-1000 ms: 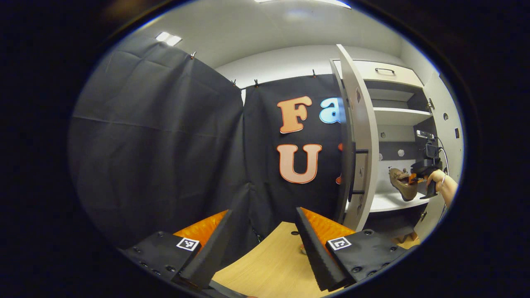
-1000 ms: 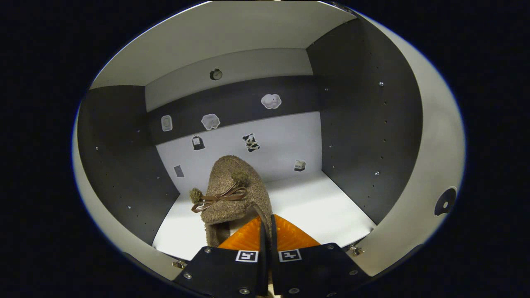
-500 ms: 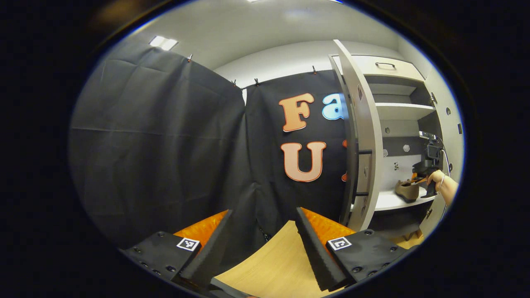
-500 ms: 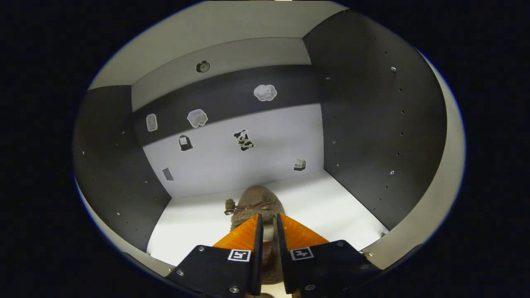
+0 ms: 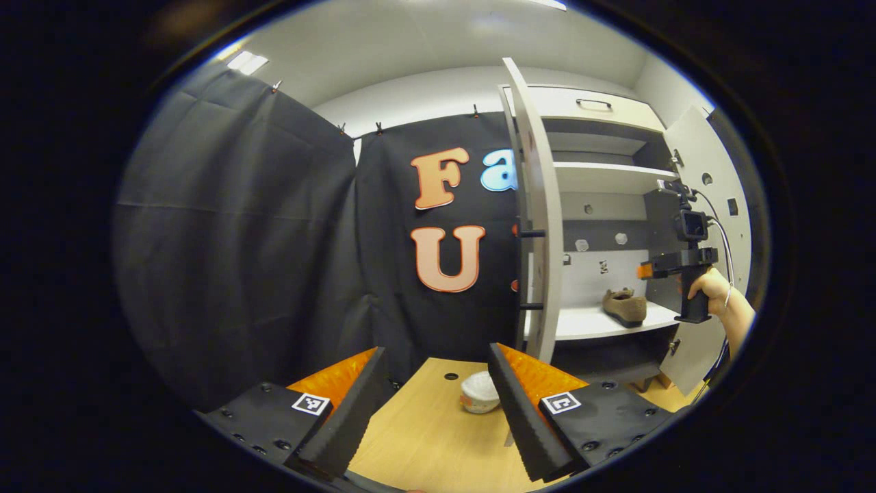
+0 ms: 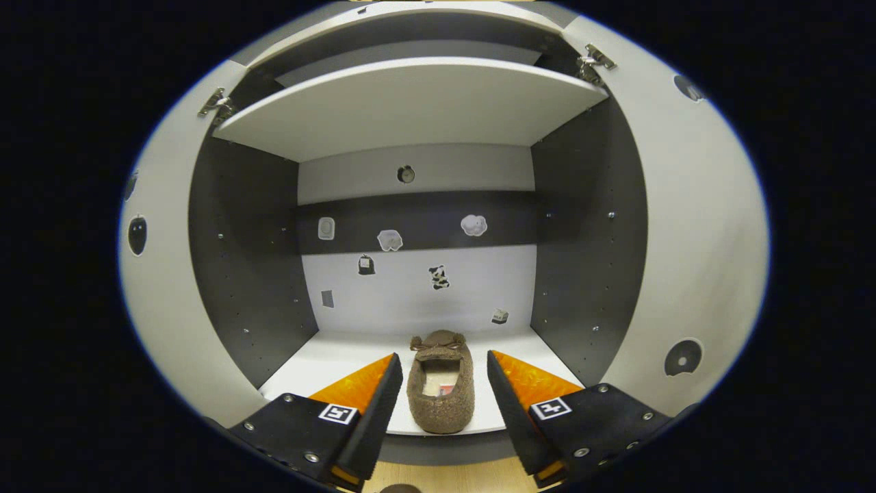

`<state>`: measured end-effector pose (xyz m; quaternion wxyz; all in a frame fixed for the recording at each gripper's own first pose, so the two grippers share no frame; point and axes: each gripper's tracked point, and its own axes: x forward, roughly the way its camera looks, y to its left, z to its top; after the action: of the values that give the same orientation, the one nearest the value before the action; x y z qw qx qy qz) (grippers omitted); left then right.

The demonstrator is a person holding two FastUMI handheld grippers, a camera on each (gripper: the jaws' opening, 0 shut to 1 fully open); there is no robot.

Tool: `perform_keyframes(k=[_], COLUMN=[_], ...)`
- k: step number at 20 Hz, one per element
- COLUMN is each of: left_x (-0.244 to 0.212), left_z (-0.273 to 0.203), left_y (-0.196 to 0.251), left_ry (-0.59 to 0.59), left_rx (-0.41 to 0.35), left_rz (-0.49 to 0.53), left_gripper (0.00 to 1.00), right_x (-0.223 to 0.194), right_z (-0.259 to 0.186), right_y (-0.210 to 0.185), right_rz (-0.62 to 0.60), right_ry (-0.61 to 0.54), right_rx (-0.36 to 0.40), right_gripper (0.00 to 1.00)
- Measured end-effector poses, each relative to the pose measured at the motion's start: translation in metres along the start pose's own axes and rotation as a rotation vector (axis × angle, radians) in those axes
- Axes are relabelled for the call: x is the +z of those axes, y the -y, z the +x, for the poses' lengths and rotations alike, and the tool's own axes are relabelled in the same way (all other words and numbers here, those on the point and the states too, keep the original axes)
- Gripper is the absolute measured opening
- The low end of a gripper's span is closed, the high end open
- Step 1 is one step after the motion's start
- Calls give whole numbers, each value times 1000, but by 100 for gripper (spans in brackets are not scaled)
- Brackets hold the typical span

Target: Grab one shoe with the right hand and put it into the shoe cabinet, grab the other shoe with the left hand and put it into the shoe cabinet; then close the right door with the right hand and the left door with the left hand.

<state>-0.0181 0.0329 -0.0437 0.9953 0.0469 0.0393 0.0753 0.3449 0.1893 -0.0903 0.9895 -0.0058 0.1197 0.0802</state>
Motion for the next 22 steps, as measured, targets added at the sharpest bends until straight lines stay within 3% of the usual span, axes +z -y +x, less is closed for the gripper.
perform_keyframes(k=[1,3,6,7,15,22], left_x=[-6,-19,-37,-43,-122,-219], left_z=[-1,-4,-10,-12,-13,13], left_y=[6,23,55,63,150,203], left_ry=[-6,-32,-70,-83,-260,-453], left_rx=[-19,-59,-144,-164,-331,-361], left_rz=[1,-4,-26,-30,-65,-13], left_gripper=[96,94,96,96,96,97], right_x=[3,7,8,4,-16,-24], right_z=[-17,-54,-106,-121,-233,-282], right_y=[2,4,8,8,42,102], right_rz=[-6,-12,-20,-23,-65,-63], right_ry=[22,48,89,92,127,139], right_rx=[-2,5,8,13,-30,-91], right_gripper=[87,93,87,92,92,93])
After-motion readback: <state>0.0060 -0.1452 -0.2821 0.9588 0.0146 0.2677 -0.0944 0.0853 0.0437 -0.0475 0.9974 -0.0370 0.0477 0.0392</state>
